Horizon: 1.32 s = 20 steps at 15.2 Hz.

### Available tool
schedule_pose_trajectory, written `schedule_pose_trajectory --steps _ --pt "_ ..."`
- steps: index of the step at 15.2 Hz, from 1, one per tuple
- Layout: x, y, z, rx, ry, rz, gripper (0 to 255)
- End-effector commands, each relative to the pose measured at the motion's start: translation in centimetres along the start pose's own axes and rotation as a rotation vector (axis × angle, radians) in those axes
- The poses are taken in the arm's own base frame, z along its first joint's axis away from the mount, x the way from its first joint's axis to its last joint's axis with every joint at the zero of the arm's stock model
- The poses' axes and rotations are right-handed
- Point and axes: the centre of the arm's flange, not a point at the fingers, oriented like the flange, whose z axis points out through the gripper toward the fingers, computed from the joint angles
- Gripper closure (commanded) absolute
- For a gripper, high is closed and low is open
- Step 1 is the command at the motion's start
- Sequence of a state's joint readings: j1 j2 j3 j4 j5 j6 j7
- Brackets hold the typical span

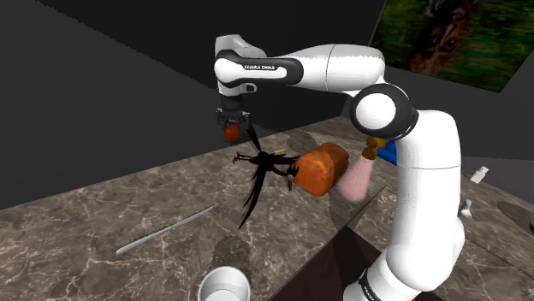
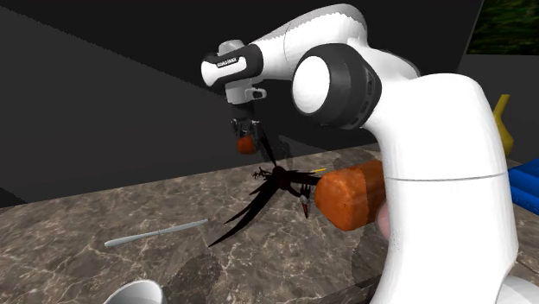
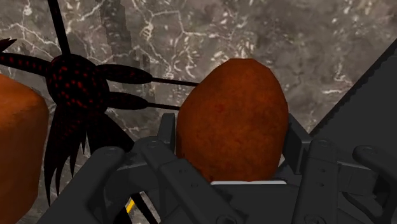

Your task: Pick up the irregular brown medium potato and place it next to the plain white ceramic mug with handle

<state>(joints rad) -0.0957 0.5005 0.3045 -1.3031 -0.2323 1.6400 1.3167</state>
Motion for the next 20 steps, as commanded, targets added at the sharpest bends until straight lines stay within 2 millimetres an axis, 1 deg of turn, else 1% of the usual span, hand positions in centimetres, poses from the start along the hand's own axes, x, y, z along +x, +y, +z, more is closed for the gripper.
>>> schedule_pose_trajectory --steps 1,8,20 --pt "0.0 0.1 -1.1 0.0 0.0 0.0 255" --pt "0.2 0.6 -4.6 0.0 0.0 0.0 255" --pt "-15.5 3.1 -4.9 0.0 0.0 0.0 255"
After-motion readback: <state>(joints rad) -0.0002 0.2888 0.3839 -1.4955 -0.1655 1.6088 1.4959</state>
